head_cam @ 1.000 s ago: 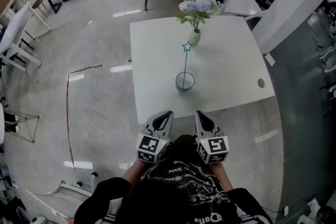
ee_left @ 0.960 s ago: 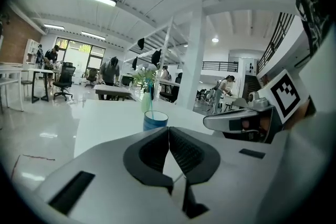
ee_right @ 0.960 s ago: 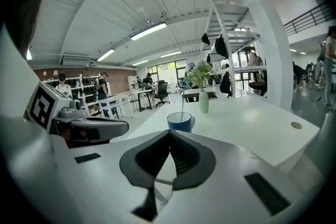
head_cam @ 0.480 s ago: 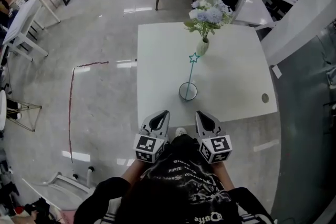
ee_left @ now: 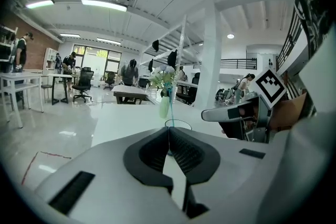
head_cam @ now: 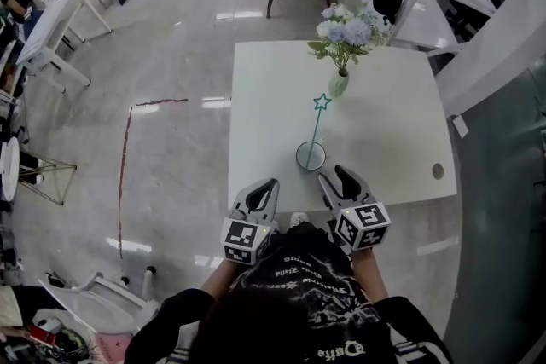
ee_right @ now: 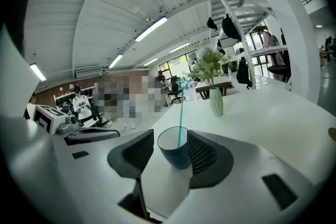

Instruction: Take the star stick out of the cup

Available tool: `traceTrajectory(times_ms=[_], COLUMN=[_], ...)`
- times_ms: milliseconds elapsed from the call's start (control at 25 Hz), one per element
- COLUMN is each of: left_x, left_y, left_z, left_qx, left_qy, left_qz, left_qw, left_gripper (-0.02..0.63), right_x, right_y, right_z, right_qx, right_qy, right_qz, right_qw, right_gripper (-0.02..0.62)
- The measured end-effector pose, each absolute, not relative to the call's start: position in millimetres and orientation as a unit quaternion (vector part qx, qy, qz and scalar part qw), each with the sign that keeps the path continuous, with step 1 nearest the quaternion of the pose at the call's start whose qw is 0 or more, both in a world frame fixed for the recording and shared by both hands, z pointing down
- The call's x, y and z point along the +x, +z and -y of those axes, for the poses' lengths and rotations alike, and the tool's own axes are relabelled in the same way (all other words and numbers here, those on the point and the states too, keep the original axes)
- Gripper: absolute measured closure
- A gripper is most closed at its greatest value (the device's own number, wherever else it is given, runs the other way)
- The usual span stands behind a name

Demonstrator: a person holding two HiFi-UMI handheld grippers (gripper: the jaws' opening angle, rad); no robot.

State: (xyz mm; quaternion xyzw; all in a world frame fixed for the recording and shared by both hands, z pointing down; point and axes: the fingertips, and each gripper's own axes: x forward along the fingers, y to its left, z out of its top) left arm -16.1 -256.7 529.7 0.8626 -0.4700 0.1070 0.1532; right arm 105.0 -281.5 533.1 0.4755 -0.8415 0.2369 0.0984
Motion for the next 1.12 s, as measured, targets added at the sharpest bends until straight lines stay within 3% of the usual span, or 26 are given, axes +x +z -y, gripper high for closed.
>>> traceTrajectory(times_ms=[1120], left_x=[-96], left_y=[523], left_z=[252], left_qx=[0.774], left_qy=[0.077], left_qz=[0.609], left_qw=[0.152], left_gripper=[0.586], right_x=[67], right_y=[546], right_z=[373], right_qx=[0.418], right_qy=[0.236], right_qz=[0.868], right_qw=[0.126], right_gripper=[0.428])
